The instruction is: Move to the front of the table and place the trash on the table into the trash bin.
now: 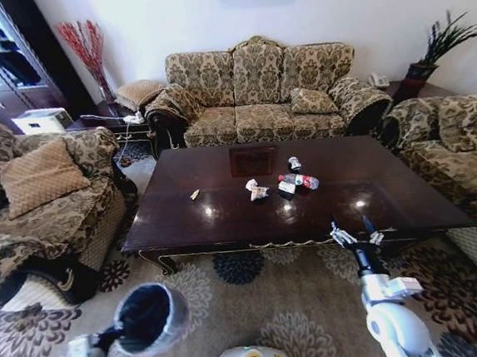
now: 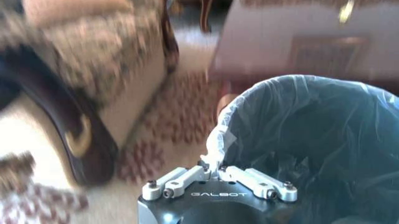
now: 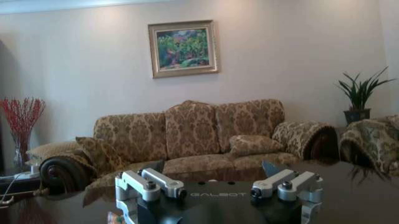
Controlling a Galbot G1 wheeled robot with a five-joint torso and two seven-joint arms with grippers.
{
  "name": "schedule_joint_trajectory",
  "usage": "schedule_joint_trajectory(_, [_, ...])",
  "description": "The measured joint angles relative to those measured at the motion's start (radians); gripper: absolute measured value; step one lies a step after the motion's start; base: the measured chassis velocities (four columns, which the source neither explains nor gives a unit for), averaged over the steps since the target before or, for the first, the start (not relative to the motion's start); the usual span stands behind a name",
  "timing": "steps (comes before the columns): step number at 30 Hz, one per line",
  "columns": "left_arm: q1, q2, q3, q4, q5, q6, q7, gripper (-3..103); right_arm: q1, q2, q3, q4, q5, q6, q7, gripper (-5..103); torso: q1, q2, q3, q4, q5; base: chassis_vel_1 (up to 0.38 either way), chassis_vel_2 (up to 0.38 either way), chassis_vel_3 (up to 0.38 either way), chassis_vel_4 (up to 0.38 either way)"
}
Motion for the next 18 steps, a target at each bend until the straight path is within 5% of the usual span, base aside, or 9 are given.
schedule_joint_trajectory(7, [0.077, -0.011, -0.120, -0.210, -0.106, 0.049, -0.003, 0, 0.005, -0.002, -0.007, -0.029, 0.009, 0.031, -0.014, 100, 0.000, 0.000, 0.000, 0.0004, 0.0000, 0.000, 0.000, 0.000, 0.000])
schedule_joint_trajectory(18, [0.058, 0.061, -0.320, -0.517, -0.406, 0.205, -0.075, 0, 0.002, 0.003, 0.005, -0.025, 0.000, 0.039, -0.018, 100, 0.000, 0.000, 0.000, -0.0001, 0.0002, 0.000, 0.000, 0.000, 0.000])
